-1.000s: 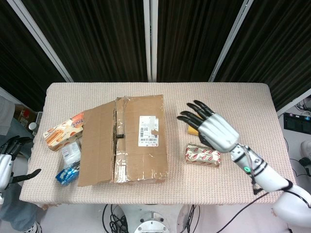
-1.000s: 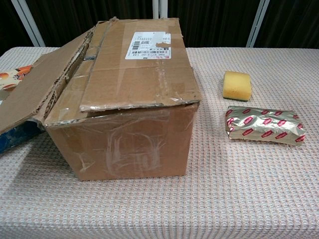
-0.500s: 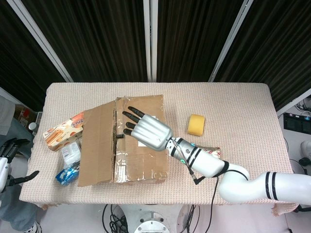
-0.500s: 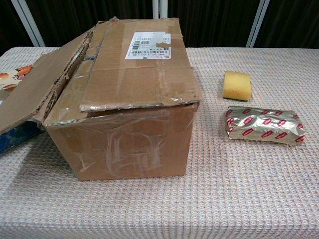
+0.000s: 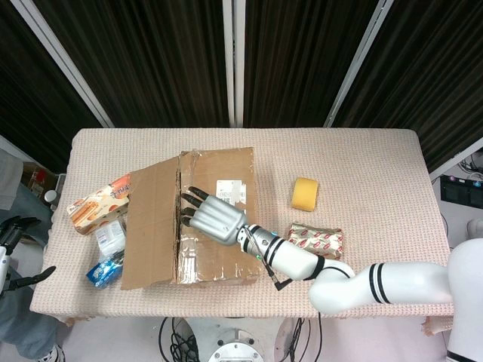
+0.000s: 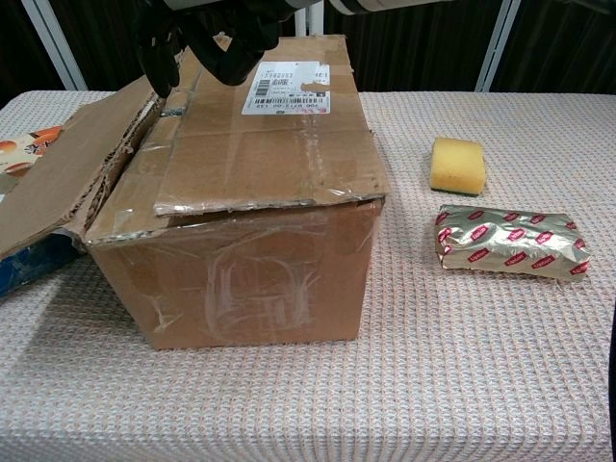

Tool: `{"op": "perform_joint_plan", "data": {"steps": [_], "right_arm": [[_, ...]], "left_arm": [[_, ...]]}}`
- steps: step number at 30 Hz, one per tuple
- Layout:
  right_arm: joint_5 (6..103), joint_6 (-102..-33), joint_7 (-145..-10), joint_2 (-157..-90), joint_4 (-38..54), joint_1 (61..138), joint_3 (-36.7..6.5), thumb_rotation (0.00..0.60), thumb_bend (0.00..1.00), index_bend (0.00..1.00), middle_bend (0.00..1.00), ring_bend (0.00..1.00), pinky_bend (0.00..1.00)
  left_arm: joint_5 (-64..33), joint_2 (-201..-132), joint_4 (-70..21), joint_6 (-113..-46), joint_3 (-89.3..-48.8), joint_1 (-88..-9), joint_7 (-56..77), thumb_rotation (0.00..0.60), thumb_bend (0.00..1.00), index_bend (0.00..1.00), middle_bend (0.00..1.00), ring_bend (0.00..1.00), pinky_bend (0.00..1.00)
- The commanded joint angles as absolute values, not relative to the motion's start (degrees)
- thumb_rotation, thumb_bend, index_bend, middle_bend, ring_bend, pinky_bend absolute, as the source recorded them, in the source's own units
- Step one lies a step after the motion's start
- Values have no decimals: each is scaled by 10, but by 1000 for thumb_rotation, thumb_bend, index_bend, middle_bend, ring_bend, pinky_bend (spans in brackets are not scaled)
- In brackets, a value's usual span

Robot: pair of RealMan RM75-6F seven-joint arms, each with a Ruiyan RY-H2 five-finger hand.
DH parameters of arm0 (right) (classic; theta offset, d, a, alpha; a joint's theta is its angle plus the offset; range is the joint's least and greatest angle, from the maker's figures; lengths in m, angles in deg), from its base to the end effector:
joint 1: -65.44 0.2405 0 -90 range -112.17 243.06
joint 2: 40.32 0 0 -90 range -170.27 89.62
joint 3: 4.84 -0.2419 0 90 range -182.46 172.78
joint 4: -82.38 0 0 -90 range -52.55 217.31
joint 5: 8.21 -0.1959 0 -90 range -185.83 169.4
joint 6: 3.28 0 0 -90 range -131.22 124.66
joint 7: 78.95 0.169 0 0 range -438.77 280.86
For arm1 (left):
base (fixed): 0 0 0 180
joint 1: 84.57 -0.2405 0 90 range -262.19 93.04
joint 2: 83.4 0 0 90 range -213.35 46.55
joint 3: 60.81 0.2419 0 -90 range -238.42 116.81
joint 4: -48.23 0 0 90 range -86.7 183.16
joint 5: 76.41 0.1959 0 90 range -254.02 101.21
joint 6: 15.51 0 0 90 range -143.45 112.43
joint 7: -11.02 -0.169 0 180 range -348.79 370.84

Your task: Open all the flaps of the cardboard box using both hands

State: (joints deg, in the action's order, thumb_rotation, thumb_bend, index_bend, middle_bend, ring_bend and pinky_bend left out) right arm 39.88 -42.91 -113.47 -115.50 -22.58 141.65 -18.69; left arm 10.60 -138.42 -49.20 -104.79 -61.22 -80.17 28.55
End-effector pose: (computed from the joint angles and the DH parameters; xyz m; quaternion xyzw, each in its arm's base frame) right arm 0.0822 -0.3267 0.0041 0.8898 -0.1639 0.3544 0.2360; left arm -0.2830 0.1924 0.2087 -0.5428 -0.4426 -0.4668 0.5399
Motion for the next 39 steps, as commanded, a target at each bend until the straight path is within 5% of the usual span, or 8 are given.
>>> {"op": "perform_joint_plan", "data": {"steps": [1, 16, 25, 39], "right_arm": [[407, -425, -1122, -1167, -212, 1424, -181, 600, 1000, 337, 241, 0, 0], [383, -423, -1121, -1163, -203, 1449, -139, 600, 1000, 367, 293, 0, 0], [412, -449, -1082, -1143, -223, 1434, -153, 600, 1000, 437, 368, 0, 0], [434, -460, -1028, -1001, -312, 1394, -179, 600, 1000, 572, 575, 54, 0]], "left_arm": [[106, -1383, -491, -1048, -613, -803, 287, 600, 49, 200, 195, 98, 200], [106, -1386, -482, -1033, -616, -806, 301, 600, 49, 200, 196, 98, 200], [108, -1383, -486, -1025, -617, -805, 299, 600, 50, 200, 196, 98, 200], [114, -1380, -498, -1004, -617, -796, 292, 600, 50, 200, 194, 103, 200]]}}
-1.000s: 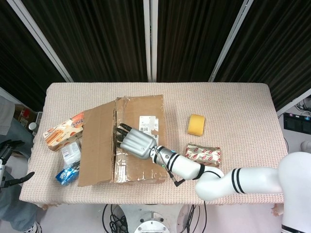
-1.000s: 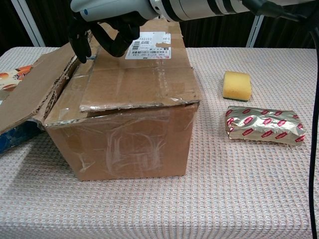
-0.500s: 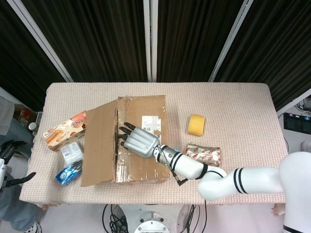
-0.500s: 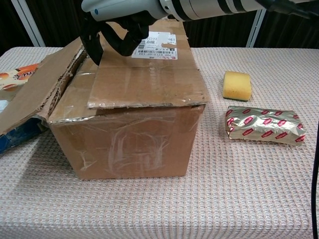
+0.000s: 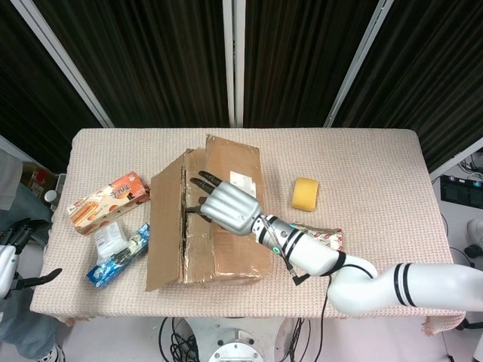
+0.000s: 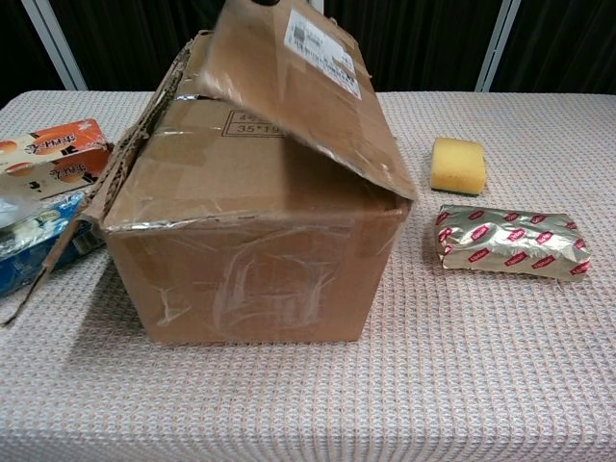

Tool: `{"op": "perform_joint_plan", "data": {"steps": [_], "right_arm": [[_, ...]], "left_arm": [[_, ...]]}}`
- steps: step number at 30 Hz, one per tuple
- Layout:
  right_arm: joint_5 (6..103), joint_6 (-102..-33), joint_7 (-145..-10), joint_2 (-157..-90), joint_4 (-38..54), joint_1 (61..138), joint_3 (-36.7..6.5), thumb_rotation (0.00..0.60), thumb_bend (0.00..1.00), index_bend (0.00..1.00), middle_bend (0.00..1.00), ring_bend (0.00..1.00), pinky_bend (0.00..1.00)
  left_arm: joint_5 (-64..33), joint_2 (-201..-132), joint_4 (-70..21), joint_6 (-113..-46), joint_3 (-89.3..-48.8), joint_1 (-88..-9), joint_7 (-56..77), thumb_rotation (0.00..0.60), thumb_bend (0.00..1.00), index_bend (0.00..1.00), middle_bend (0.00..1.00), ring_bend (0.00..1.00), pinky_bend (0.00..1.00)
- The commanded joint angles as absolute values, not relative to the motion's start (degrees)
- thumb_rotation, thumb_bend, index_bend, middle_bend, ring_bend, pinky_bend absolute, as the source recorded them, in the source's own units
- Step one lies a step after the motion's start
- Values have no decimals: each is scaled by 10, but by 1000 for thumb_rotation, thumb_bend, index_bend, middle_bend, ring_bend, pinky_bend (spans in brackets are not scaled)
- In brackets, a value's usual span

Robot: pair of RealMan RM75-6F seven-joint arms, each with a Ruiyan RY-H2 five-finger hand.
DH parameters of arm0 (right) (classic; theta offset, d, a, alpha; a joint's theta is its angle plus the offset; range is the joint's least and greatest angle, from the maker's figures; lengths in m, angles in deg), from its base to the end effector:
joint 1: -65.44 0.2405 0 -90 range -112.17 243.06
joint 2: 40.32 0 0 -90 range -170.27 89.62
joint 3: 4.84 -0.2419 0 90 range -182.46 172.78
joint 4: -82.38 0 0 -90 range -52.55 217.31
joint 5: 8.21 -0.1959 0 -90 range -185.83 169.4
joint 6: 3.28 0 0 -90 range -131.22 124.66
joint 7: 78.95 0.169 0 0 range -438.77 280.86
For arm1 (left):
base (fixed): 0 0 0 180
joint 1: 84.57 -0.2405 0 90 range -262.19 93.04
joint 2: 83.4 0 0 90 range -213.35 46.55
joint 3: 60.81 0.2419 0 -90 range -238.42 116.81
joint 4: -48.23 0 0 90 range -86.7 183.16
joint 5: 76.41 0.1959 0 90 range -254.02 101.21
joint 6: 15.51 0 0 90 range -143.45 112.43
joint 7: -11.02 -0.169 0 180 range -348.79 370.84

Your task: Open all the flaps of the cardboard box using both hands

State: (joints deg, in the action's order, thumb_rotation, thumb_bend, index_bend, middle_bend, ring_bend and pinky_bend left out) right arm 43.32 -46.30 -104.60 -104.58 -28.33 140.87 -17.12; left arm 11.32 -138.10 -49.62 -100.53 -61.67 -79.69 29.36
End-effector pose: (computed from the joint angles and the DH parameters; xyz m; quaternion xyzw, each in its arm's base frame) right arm 0.0752 -0.3355 0.0576 0.8677 -0.1812 0.3823 0.2609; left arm -0.2833 0.1962 0.1986 -0.5548 -0.4642 -0.4529 0.5211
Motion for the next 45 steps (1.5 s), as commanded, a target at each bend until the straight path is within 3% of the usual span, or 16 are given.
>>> {"op": "perform_joint_plan", "data": {"steps": [1, 10, 15, 24, 38, 45], "right_arm": [[437, -462, -1024, -989, -319, 1390, -180, 600, 1000, 573, 576, 56, 0], [515, -485, -957, -882, -383, 1319, -197, 600, 1000, 573, 565, 55, 0], [571, -487, -922, -851, -396, 1278, -190, 600, 1000, 525, 483, 44, 0], [674, -520, -855, -833, -385, 1200, -166, 600, 1000, 379, 405, 10, 0], [851, -659, -666, -795, -308, 1062, -123, 600, 1000, 346, 341, 0, 0], [883, -717, -599, -798, -259, 1019, -112, 600, 1000, 322, 319, 0, 0]], "left_arm": [[115, -1380, -499, -1003, -617, -795, 291, 600, 50, 200, 194, 104, 200], [119, -1375, -516, -998, -621, -788, 275, 600, 51, 200, 194, 103, 201], [123, -1376, -526, -991, -622, -782, 261, 600, 51, 200, 192, 104, 201], [118, -1376, -538, -981, -622, -777, 244, 600, 52, 200, 191, 104, 201], [118, -1377, -561, -967, -626, -763, 213, 600, 53, 200, 190, 104, 201], [115, -1381, -566, -961, -628, -758, 201, 600, 55, 199, 190, 104, 201]]}}
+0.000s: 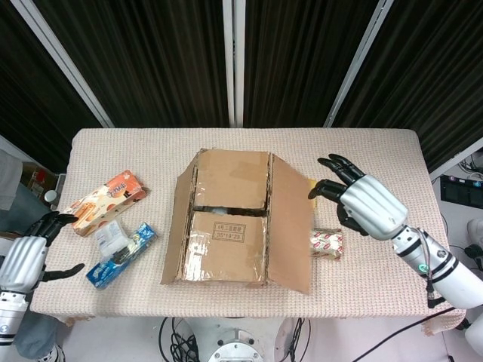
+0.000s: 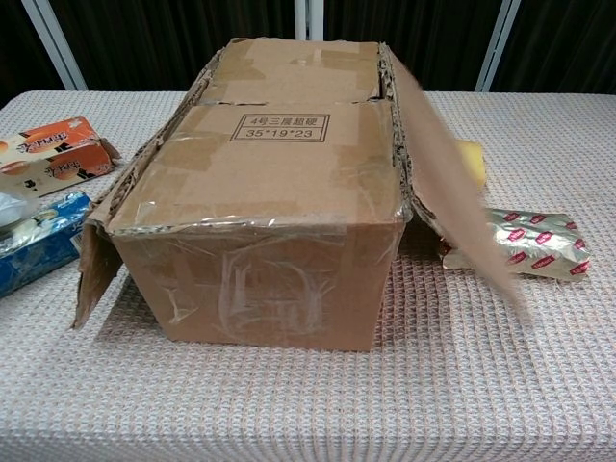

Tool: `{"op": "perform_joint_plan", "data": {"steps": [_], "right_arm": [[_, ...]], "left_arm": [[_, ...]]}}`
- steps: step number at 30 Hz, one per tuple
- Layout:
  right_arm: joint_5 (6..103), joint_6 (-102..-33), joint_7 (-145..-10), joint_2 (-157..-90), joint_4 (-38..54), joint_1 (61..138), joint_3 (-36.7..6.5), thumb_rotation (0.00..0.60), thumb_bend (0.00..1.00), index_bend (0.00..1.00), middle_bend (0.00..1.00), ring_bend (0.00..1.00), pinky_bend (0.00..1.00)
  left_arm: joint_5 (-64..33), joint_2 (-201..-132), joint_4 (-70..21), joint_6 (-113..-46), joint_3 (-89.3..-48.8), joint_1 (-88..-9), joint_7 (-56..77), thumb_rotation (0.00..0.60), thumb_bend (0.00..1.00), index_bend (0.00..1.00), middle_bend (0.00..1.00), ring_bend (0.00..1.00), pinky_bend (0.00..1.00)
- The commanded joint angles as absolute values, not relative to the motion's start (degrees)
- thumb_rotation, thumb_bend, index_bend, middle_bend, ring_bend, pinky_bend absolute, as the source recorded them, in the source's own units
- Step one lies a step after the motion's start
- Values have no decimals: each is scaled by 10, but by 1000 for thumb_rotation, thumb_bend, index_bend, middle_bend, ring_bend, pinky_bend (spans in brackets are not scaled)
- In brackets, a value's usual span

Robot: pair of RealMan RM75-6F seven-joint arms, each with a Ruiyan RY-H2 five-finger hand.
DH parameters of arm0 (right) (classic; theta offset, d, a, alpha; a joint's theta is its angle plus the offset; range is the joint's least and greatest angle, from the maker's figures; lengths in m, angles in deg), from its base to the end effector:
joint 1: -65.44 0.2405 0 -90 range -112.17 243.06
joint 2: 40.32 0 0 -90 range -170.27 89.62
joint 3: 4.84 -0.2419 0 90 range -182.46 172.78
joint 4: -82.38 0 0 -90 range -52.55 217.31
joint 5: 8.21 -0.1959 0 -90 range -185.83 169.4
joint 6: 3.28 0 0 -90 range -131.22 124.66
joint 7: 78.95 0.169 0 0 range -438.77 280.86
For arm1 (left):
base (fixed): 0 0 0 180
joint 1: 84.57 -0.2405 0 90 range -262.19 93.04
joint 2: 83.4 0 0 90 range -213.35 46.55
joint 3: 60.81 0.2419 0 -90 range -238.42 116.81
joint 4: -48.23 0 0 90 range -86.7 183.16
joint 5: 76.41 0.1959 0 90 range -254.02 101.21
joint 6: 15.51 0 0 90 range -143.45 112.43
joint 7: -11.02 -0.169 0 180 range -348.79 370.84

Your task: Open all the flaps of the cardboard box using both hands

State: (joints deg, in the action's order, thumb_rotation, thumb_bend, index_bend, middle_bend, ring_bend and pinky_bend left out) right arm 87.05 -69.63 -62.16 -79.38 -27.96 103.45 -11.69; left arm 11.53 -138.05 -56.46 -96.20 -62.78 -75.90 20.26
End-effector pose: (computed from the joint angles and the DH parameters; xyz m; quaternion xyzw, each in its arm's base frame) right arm -0.0919 -0.3027 0.2068 0.7661 -0.2683 0.4758 0.3386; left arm -0.2489 0.2140 0.1785 -0.5956 -0.4481 -0.4422 0.4989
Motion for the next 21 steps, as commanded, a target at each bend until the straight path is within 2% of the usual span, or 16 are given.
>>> {"op": "perform_joint_plan", "data": {"steps": [1, 6, 11, 15, 18, 21], "right_arm": [[885, -722, -595, -803, -254, 1016, -113, 600, 1000, 306, 307, 0, 0], [900, -712, -601, -827, -253, 1022, -115, 600, 1000, 198, 262, 0, 0], [878, -655, -647, -862, -284, 1056, -131, 600, 1000, 159, 247, 0, 0], [807, -581, -712, -908, -307, 1101, -157, 600, 1000, 113, 244, 0, 0], [731, -524, -754, -941, -315, 1137, -172, 600, 1000, 40, 242, 0, 0], [641, -470, -795, -971, -313, 1178, -186, 600, 942, 0, 234, 0, 0]], "left_arm": [[114, -1382, -566, -961, -628, -758, 200, 600, 55, 199, 190, 104, 201], [114, -1384, -568, -965, -628, -759, 197, 600, 55, 199, 190, 104, 201], [114, -1385, -566, -966, -628, -759, 199, 600, 54, 200, 190, 104, 201], [115, -1385, -561, -970, -627, -762, 206, 600, 54, 200, 190, 104, 201], [116, -1383, -557, -975, -627, -764, 213, 600, 55, 200, 190, 104, 201], [116, -1381, -552, -981, -626, -768, 222, 600, 55, 199, 190, 104, 201]]}}
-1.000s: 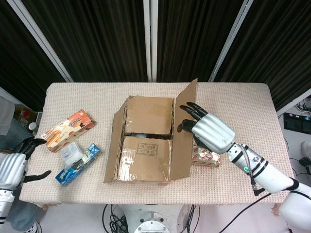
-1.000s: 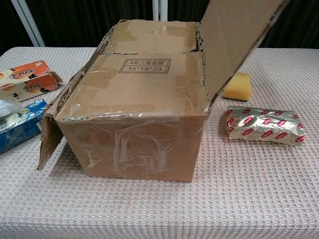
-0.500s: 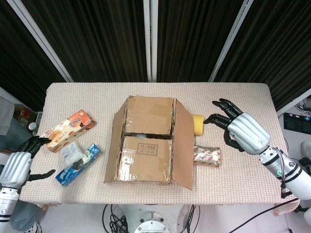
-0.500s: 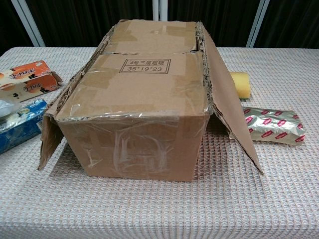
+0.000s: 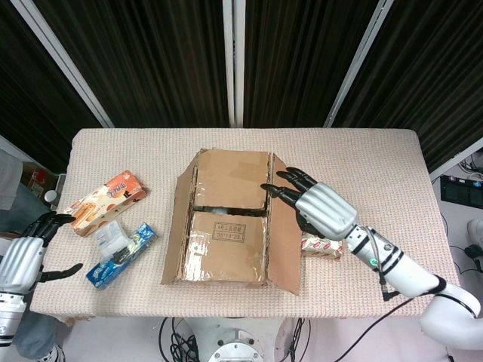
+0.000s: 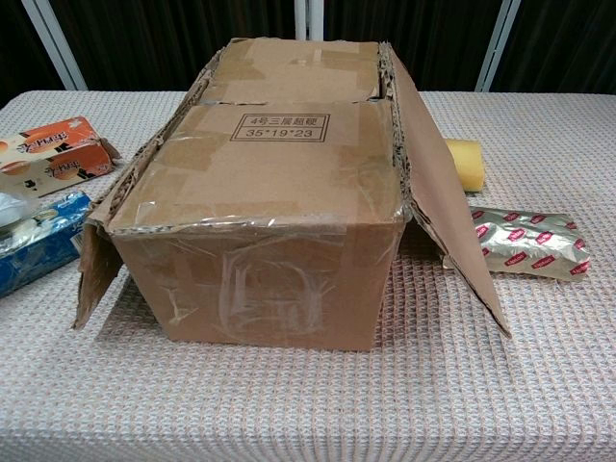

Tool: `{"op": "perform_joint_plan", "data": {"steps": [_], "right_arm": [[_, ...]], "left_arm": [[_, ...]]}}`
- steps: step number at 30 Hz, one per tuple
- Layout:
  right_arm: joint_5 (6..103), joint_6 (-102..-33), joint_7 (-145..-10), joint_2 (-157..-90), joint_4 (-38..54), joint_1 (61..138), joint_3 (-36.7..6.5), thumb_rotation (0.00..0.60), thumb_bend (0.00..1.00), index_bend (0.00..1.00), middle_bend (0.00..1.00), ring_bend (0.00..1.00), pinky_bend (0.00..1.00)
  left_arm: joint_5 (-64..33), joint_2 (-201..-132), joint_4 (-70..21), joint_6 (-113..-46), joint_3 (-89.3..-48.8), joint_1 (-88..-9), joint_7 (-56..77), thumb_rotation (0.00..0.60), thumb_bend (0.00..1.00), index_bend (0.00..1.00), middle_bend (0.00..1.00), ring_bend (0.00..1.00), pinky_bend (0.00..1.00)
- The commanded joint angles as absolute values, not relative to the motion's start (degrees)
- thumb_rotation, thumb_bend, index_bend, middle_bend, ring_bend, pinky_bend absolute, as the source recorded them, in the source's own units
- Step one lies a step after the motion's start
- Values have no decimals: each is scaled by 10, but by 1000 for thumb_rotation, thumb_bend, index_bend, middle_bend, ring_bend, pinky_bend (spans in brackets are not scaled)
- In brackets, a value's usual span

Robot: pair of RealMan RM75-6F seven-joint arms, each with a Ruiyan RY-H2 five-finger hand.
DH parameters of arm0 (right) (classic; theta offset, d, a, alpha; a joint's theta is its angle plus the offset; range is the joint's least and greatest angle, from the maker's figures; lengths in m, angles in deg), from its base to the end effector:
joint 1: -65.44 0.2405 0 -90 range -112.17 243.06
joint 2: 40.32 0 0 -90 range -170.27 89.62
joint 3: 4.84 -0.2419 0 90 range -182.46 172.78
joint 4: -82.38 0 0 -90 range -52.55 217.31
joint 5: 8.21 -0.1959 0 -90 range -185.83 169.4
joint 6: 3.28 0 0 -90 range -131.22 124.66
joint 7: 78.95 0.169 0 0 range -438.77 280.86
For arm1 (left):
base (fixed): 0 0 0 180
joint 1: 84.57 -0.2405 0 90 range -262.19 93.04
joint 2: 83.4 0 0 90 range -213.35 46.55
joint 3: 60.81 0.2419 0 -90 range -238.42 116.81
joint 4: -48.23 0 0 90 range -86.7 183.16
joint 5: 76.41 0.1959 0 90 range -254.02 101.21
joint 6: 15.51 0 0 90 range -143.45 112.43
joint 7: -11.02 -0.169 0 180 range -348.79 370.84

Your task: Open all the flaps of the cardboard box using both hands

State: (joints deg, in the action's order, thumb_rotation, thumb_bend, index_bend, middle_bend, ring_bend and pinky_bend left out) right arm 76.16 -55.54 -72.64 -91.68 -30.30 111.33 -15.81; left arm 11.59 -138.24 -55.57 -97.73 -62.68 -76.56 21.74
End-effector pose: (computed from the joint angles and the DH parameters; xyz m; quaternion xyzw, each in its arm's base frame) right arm -0.0522 -0.3183 0.1311 0.7915 -0.3071 0.4478 0.2804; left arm -0.2527 0.2115 0.1827 -0.5851 -0.4485 -0.4509 0.5032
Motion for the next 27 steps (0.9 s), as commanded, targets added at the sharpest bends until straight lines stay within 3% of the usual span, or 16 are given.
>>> {"op": "perform_joint_plan", "data": {"steps": [1, 8, 15, 27], "right_arm": [[617, -459, -807, -979, -311, 1189, -188, 600, 927, 0, 233, 0, 0], [472, -428, -882, -1035, -294, 1255, -180, 600, 867, 0, 236, 0, 0], [406, -447, -937, -1078, -282, 1286, -157, 600, 788, 0, 231, 0, 0], [350, -437, -924, -1080, -292, 1303, -153, 600, 782, 0, 241, 0, 0]], "left_arm": [[117, -1380, -551, -982, -626, -769, 225, 600, 55, 199, 190, 104, 201], [115, -1378, -534, -990, -624, -776, 248, 600, 55, 199, 190, 104, 201], [117, -1381, -521, -991, -622, -779, 261, 600, 55, 199, 190, 103, 201], [117, -1381, -516, -995, -621, -783, 267, 600, 55, 199, 190, 104, 202]]}}
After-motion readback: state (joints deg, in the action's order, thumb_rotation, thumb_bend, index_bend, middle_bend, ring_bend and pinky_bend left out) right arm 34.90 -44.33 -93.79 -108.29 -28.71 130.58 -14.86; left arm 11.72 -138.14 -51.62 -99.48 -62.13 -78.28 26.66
